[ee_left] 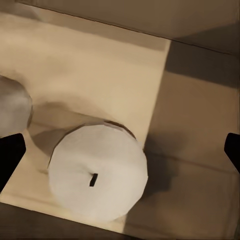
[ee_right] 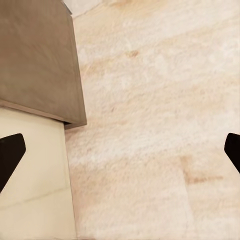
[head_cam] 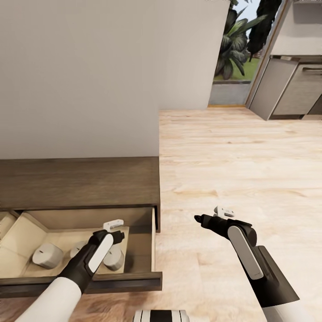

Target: Place each of the two pumpkins and all three candles from the living room inside a cabinet in the living room (use any cabinet), then make sure every cabinet is closed, and position the cauldron so it is next to a table in the living room.

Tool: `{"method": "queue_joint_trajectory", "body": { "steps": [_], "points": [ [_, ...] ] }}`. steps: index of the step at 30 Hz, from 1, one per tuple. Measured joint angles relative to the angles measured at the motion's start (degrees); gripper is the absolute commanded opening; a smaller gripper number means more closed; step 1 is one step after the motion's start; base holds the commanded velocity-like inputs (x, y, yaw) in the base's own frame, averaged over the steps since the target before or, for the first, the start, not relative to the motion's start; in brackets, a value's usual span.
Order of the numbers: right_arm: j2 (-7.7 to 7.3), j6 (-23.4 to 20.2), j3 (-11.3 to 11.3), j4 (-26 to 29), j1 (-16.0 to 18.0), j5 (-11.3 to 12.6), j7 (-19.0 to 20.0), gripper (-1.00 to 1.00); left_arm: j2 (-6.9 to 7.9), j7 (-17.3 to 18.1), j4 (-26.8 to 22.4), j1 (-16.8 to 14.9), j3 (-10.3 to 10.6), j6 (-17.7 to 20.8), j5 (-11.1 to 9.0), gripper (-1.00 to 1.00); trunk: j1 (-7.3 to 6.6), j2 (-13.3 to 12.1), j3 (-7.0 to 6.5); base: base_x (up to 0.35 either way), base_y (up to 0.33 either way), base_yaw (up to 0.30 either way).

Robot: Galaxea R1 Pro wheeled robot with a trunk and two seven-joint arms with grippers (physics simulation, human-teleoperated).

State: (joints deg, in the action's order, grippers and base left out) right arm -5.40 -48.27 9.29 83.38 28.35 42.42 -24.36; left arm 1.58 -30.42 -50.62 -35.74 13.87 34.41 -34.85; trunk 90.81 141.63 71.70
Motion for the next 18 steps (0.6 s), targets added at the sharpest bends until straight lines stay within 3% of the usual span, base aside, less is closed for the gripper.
{"method": "queue_joint_trajectory", "body": {
  "steps": [8,18],
  "points": [
    [0.0,0.0,0.0,0.05,0.0,0.0,0.0,1.0,0.01,-0.02,-0.67,0.01,-3.88,1.07,0.04,1.0,-1.76,-3.21,-1.44,-0.116,0.0,0.0],
    [0.0,0.0,0.05,0.04,0.0,0.0,0.0,1.0,0.03,-0.03,-0.71,0.03,-4.46,1.39,0.06,1.0,-3.96,-7.22,-3.23,-0.007,0.0,0.0]
  ]
}}
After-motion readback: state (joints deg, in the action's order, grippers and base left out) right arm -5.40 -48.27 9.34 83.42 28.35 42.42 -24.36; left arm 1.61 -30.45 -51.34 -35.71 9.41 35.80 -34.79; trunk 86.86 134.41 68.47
